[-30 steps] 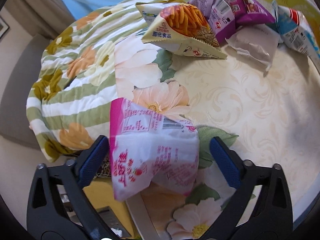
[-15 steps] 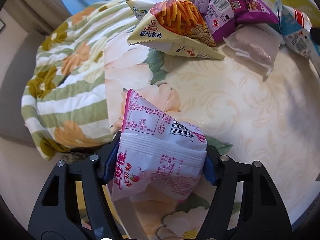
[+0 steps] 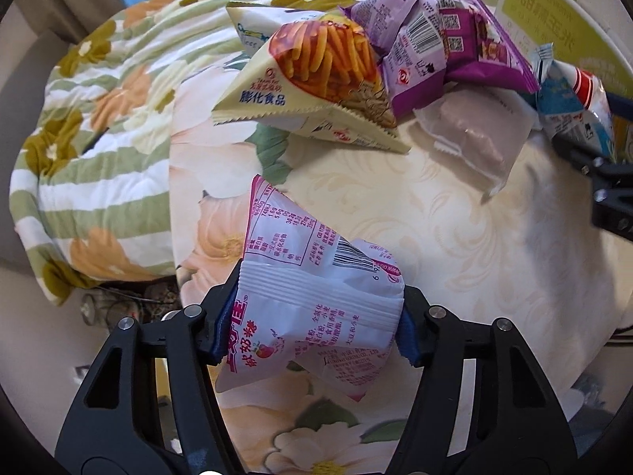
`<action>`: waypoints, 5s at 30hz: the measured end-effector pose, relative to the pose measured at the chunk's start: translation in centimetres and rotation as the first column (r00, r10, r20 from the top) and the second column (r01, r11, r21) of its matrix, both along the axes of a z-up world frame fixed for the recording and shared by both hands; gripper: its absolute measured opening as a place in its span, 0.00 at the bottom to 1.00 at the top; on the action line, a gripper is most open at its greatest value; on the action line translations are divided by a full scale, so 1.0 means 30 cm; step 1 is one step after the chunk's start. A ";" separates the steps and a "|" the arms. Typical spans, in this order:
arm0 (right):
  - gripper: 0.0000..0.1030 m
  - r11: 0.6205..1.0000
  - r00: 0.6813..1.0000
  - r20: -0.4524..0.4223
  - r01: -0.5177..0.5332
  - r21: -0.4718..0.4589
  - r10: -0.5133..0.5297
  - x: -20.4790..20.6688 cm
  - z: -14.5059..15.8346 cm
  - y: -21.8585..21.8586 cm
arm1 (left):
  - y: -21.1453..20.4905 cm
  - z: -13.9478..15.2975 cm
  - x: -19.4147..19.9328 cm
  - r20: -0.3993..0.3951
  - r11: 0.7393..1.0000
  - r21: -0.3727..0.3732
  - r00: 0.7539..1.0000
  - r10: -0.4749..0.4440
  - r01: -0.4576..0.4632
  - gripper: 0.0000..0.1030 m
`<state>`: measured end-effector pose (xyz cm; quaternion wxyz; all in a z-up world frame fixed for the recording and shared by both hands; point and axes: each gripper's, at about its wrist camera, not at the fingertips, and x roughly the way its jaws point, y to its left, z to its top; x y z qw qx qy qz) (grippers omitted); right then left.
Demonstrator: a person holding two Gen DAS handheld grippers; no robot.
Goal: Organize snacks
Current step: 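Grasp the pink-white candy bag with the left tool while the right tool grasps the red-white printed bag, then lift both bags and carry them over the green box, then open both tools to release the bags into the box, then move both tools back toward the yellow chip bag and purple bag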
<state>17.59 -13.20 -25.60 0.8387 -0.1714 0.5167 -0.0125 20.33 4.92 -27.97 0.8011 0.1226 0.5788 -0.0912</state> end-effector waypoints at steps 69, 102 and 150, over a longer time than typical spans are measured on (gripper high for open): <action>0.42 0.805 0.981 0.118 0.053 0.590 -0.151 -0.187 0.557 -1.060 | -1.094 0.453 -0.077 0.113 0.919 -0.384 0.992 -0.048 0.088 0.58; 0.97 0.705 0.999 -0.023 -0.006 0.709 0.032 -0.118 0.393 -0.994 | -0.969 0.441 -0.167 0.135 0.954 -0.291 0.985 0.112 -0.069 0.99; 0.99 0.779 0.977 0.198 -0.065 0.624 -0.077 -0.106 0.643 -0.478 | -0.112 0.613 -0.132 0.235 0.936 -0.308 0.940 0.249 -0.171 0.99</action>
